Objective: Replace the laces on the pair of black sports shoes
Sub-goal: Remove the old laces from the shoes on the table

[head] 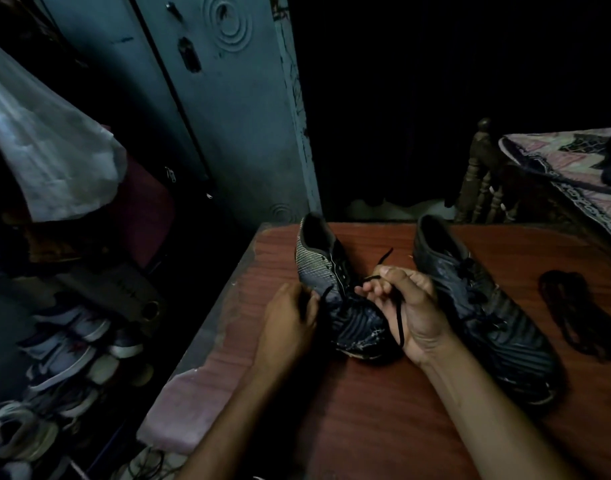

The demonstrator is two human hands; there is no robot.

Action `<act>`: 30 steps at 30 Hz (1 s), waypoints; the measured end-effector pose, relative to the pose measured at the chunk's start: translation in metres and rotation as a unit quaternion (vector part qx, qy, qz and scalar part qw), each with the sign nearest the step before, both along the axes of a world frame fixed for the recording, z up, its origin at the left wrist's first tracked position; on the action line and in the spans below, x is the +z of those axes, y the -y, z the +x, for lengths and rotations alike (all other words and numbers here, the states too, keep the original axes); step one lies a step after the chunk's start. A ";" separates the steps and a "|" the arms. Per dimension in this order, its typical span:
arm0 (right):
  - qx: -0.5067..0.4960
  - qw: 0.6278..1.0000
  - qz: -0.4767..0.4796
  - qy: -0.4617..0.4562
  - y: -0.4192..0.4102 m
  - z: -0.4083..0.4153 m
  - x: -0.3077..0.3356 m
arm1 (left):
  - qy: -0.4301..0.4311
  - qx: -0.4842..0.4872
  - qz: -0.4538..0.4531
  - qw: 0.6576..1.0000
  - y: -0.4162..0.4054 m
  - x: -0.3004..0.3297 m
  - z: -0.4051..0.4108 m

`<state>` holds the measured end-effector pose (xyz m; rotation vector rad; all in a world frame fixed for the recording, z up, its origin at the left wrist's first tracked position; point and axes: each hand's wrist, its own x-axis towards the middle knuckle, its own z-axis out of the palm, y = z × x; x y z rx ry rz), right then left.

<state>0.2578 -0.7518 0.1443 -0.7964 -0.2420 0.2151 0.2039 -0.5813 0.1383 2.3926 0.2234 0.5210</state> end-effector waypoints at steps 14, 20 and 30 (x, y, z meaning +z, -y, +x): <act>-0.036 0.997 -0.054 0.029 -0.007 -0.006 -0.001 | -0.107 -0.004 -0.088 0.990 -0.009 0.031 0.019; -0.040 0.998 -0.046 0.020 -0.009 -0.004 -0.001 | -0.079 -0.049 -0.061 0.994 -0.032 0.047 0.040; 0.099 0.990 -0.045 0.086 0.001 -0.009 -0.002 | 0.032 -0.015 -0.085 0.996 0.032 0.011 -0.028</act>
